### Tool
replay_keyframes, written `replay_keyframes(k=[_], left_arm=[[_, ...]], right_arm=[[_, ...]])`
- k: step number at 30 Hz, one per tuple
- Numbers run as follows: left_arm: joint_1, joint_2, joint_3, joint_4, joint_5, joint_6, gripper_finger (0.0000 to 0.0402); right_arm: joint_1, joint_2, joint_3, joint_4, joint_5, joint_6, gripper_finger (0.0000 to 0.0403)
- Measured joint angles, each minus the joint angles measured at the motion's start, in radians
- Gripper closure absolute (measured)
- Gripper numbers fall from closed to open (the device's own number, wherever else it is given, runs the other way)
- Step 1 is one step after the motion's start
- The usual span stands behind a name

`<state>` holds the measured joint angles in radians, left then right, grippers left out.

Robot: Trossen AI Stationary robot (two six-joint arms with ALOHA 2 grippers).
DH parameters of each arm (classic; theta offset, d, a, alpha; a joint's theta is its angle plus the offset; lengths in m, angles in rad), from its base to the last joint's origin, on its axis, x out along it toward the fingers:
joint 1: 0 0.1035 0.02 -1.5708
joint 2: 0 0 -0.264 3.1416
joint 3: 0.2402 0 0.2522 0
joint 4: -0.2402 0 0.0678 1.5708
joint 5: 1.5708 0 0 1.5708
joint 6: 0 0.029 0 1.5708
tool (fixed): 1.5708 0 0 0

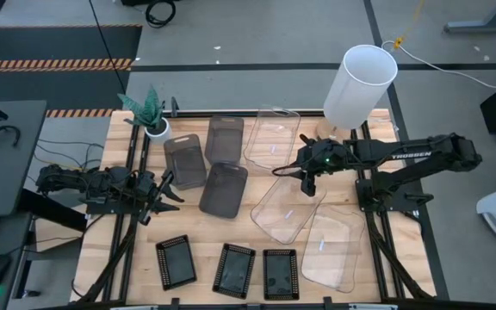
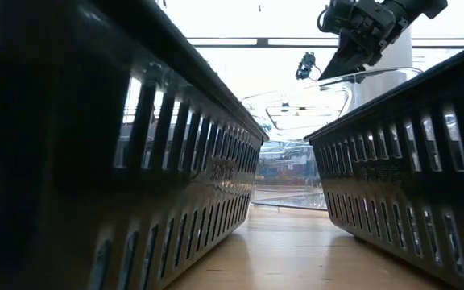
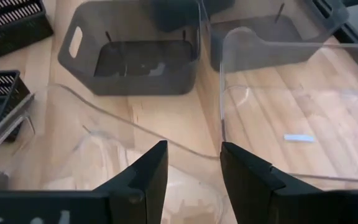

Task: Stack baskets by color
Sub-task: Stack the middle transparent bin on the top transparent bin

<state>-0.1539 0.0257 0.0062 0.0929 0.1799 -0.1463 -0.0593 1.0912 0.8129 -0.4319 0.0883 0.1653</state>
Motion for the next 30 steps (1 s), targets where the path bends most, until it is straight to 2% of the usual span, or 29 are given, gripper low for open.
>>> replay_keyframes(k=[12,24,30], left_arm=[[0.000,0.000,0.000,-0.001,0.000,0.000,0.0285],[0.000,0.000,0.000,0.000,0.000,0.000,0.0285],[0.000,0.000,0.000,0.000,0.000,0.000,0.0285]], right_arm=[[0.000,0.020,0.069,-0.084,0.042,-0.033,0.0249],[0.000,0.020,0.069,-0.159,0.005,0.012,0.0249],[-0.012,0.034,0.100,-0.273,0.000,0.033,0.0249]])
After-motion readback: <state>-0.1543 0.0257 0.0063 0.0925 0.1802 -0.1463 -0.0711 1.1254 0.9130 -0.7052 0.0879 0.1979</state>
